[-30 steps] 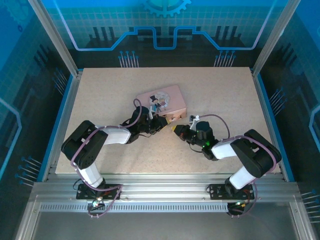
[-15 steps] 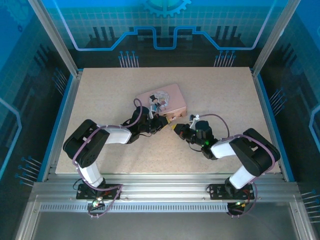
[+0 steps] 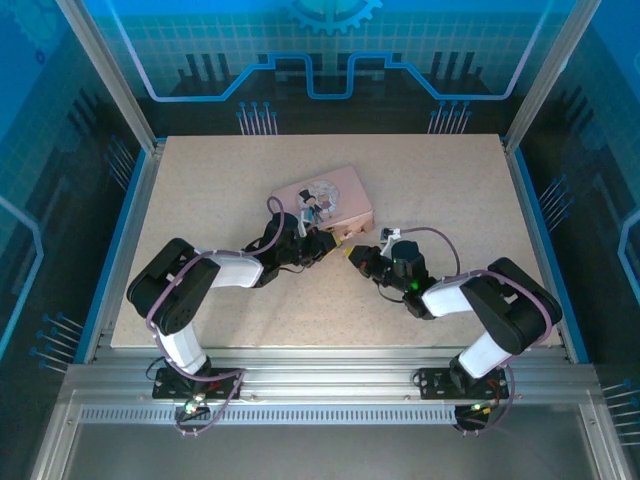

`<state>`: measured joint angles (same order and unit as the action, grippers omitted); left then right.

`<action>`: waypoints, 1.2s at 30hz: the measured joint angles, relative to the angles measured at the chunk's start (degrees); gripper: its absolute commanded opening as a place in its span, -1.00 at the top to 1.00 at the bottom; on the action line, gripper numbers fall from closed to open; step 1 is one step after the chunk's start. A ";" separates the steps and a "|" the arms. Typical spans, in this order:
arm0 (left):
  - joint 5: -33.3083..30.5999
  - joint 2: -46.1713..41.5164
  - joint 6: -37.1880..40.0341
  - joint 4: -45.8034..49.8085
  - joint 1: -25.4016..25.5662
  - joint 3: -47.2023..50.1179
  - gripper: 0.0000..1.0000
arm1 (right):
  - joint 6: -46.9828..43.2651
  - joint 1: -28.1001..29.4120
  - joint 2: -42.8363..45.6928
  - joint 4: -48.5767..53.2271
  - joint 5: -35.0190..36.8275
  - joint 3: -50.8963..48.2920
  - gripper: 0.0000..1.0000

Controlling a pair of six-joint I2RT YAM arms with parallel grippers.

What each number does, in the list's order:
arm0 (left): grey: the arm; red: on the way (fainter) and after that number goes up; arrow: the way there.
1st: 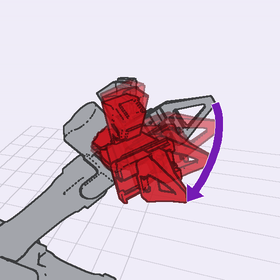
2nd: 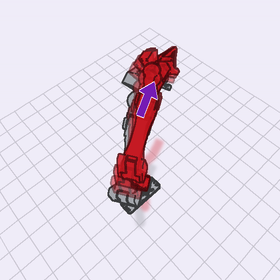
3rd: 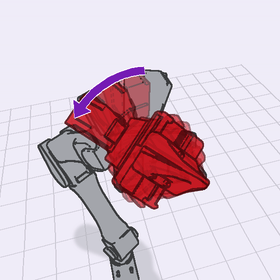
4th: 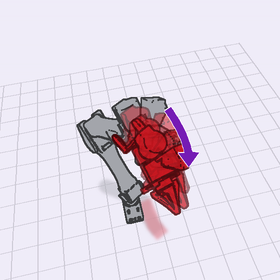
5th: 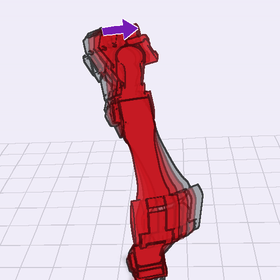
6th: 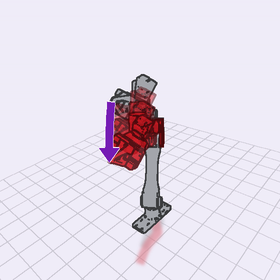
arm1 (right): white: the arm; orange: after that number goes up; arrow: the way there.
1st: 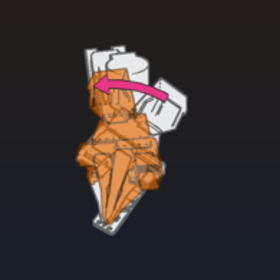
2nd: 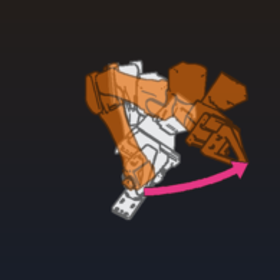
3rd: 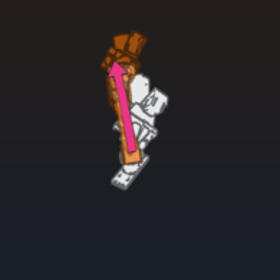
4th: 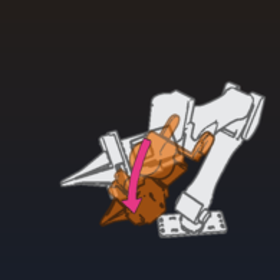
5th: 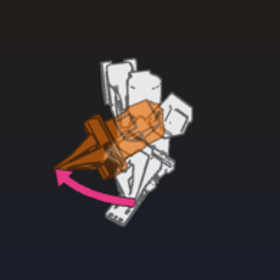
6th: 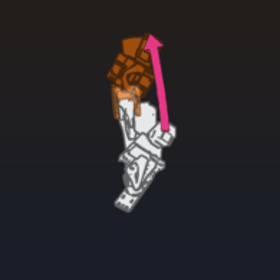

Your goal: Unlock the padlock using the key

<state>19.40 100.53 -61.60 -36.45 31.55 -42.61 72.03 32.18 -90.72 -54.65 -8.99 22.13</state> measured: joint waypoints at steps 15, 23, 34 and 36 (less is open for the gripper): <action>-0.96 1.33 -0.70 -2.73 -0.55 0.02 1.00 | 2.40 0.13 -4.28 -3.08 -0.02 1.77 1.00; -1.57 1.55 -1.68 -4.07 -0.68 0.00 1.00 | 4.96 -0.42 -7.10 -7.91 -1.01 1.77 1.00; -1.79 1.99 -3.02 -6.08 -0.98 0.00 1.00 | 10.19 -3.26 -13.68 -17.64 -5.70 2.01 1.00; -1.79 2.03 -3.02 -6.12 -0.98 0.00 1.00 | 11.74 -3.80 -15.47 -19.89 -6.91 2.21 1.00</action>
<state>17.61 102.56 -64.62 -42.57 30.57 -42.61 83.77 28.38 -106.19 -74.54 -15.90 24.34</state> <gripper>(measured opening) 0.104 0.065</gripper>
